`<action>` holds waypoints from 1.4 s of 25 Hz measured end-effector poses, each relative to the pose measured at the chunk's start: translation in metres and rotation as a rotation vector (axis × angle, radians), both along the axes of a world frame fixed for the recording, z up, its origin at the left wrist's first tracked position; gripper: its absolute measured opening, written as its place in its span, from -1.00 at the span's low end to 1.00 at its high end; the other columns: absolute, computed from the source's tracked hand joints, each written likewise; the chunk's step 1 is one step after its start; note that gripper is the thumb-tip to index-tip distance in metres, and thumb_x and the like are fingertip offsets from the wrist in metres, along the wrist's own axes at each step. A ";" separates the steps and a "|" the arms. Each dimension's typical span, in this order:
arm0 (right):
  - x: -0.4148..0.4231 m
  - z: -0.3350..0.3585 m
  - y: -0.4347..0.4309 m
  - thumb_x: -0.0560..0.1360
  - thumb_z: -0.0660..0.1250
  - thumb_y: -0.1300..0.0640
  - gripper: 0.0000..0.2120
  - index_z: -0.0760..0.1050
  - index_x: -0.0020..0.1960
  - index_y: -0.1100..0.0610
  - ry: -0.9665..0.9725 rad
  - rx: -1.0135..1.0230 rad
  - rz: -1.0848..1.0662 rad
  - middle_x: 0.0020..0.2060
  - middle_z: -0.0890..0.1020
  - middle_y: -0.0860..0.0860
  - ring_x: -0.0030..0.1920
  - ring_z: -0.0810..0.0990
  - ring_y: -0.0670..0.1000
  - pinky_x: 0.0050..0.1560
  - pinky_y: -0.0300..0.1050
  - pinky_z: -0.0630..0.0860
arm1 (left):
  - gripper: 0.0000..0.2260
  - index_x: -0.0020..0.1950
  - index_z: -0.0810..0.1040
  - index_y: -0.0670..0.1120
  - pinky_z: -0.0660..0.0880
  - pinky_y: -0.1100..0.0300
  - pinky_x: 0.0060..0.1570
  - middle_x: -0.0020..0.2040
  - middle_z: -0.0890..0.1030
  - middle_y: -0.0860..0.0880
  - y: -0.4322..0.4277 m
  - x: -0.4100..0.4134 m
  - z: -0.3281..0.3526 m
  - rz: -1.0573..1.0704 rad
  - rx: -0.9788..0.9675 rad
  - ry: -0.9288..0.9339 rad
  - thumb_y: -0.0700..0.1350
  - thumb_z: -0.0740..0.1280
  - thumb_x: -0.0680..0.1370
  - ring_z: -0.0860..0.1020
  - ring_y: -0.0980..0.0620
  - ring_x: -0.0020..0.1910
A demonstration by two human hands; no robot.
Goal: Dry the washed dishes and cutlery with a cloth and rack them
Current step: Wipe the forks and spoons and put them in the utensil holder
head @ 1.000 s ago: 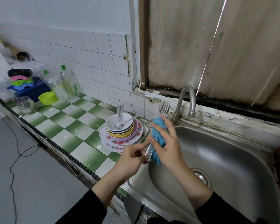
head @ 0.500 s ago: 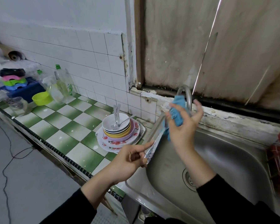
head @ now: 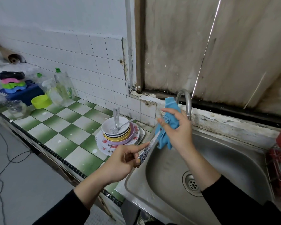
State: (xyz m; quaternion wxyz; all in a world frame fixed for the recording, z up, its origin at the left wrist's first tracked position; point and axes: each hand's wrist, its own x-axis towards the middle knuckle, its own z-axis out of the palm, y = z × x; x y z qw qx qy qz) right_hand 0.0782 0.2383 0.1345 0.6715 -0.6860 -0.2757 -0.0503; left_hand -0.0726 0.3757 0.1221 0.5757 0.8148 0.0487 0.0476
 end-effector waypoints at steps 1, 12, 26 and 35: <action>-0.004 -0.003 -0.001 0.40 0.49 0.21 -0.65 0.54 -0.02 -0.22 -0.027 -0.064 0.023 0.07 0.47 -0.05 0.09 0.54 -0.07 -0.01 -0.33 0.56 | -0.44 0.28 0.47 0.04 0.43 0.42 -0.17 -0.41 0.44 0.17 0.001 -0.001 0.000 0.005 0.009 -0.002 -0.54 0.20 0.50 0.40 0.21 -0.33; -0.003 0.002 -0.002 0.45 0.42 0.36 -0.66 0.58 -0.05 -0.10 0.089 -0.011 0.012 0.07 0.53 0.01 0.01 0.61 -0.14 -0.10 -0.36 0.56 | -0.63 0.23 0.55 -0.30 0.46 0.34 -0.13 -0.39 0.52 0.24 0.006 -0.003 0.000 -0.042 0.043 0.022 -0.55 0.19 0.50 0.46 0.38 0.07; 0.005 0.000 0.026 0.45 0.43 0.35 -0.78 0.57 -0.13 0.02 0.165 0.232 -0.377 -0.08 0.62 -0.13 -0.03 0.62 -0.16 -0.11 -0.37 0.53 | -0.48 0.22 0.50 0.12 0.41 0.37 -0.22 -0.36 0.42 0.09 0.003 0.000 -0.001 0.065 -0.007 -0.029 -0.48 0.16 0.56 0.34 0.11 -0.32; -0.028 -0.013 0.022 0.58 0.27 0.14 -0.83 0.51 0.16 0.04 0.336 0.470 -0.260 0.06 0.57 -0.13 -0.04 0.60 -0.23 -0.13 -0.35 0.52 | -0.56 0.32 0.50 -0.15 0.43 0.31 -0.29 -0.46 0.44 0.05 0.010 0.001 -0.005 0.353 -0.268 -0.100 -0.50 0.22 0.53 0.42 0.15 -0.43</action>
